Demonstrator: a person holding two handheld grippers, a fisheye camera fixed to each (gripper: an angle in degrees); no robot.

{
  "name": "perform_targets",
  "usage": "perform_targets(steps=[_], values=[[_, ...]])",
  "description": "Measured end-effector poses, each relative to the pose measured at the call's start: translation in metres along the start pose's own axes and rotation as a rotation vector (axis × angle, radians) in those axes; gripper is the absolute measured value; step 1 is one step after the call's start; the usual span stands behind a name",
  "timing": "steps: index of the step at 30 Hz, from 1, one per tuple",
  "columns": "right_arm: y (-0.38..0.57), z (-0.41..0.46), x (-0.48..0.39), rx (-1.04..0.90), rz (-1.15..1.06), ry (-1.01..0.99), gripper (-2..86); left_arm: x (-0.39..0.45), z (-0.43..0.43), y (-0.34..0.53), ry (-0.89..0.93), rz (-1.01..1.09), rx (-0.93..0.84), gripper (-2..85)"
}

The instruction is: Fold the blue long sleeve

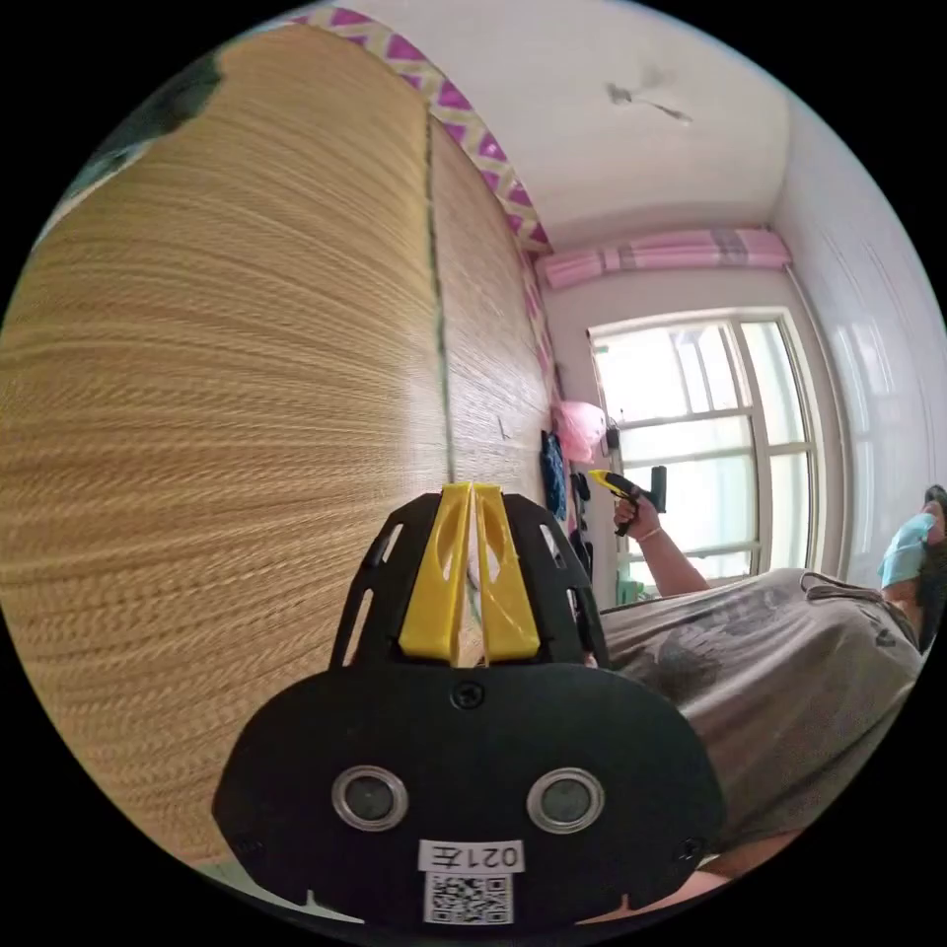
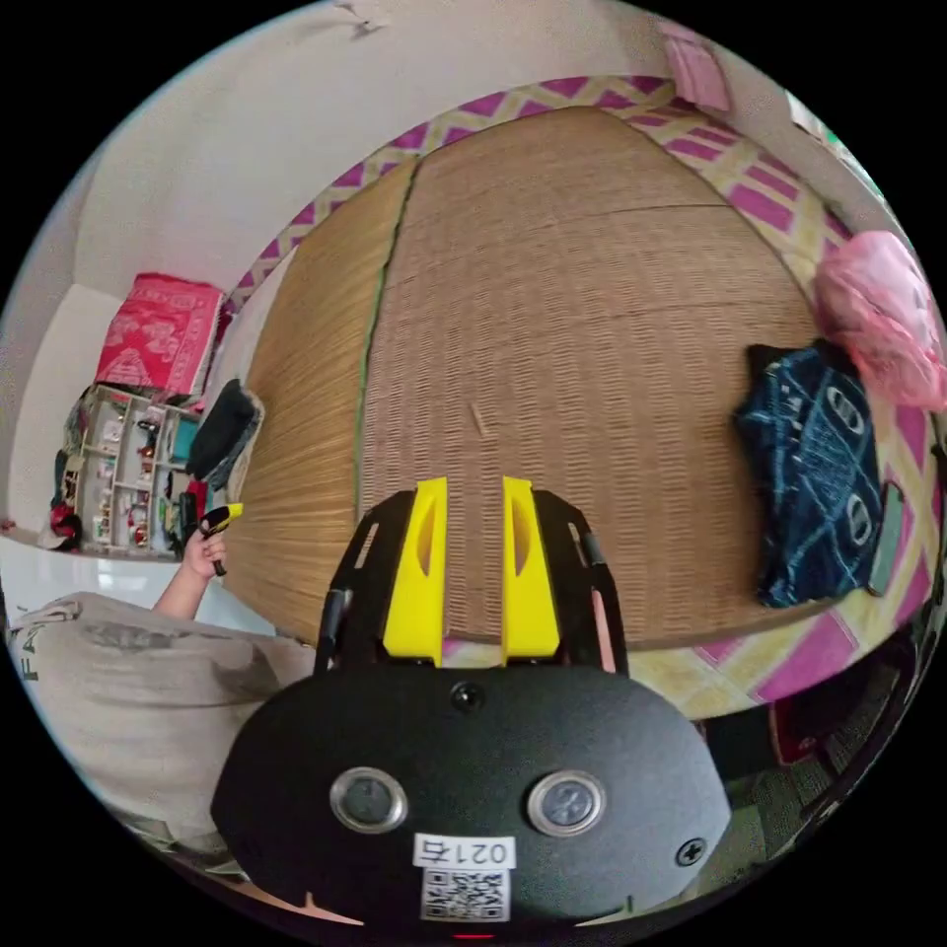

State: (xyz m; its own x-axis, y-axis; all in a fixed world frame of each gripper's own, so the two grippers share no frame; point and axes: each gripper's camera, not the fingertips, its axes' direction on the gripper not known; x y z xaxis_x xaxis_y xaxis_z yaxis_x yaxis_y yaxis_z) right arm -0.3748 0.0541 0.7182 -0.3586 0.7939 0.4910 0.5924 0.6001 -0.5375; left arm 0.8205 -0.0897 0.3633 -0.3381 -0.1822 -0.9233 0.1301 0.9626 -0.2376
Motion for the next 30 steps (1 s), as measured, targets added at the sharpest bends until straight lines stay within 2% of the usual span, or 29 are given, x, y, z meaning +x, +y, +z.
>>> perform_targets(steps=[3,9,11,17,19,22,26,30], values=[[0.025,-0.023,0.055,0.03,0.069,0.14,9.4,0.05,0.064,-0.005,0.022,0.045,-0.097,-1.0],[0.031,-0.01,0.116,0.08,0.067,0.22,11.3,0.158,0.167,0.016,-0.073,0.155,-0.227,-1.0],[0.026,0.005,0.117,0.079,0.016,0.258,12.9,0.184,0.191,0.024,-0.083,0.168,-0.242,-1.0],[-0.002,0.076,0.098,-0.086,-0.122,0.379,15.7,0.239,0.238,0.052,-0.128,0.121,-0.245,-0.9],[-0.009,0.095,0.084,-0.122,-0.144,0.557,12.3,0.249,0.24,0.061,-0.147,0.099,-0.239,-1.0],[-0.007,0.111,0.067,-0.126,-0.234,0.716,10.7,0.264,0.237,0.076,-0.184,0.073,-0.226,-1.0],[-0.005,0.109,0.064,-0.108,-0.255,0.717,7.9,0.273,0.224,0.094,-0.211,0.039,-0.189,-1.0],[-0.022,0.086,0.084,-0.117,-0.103,0.519,4.8,0.271,0.217,0.105,-0.191,0.016,-0.162,-0.9]])
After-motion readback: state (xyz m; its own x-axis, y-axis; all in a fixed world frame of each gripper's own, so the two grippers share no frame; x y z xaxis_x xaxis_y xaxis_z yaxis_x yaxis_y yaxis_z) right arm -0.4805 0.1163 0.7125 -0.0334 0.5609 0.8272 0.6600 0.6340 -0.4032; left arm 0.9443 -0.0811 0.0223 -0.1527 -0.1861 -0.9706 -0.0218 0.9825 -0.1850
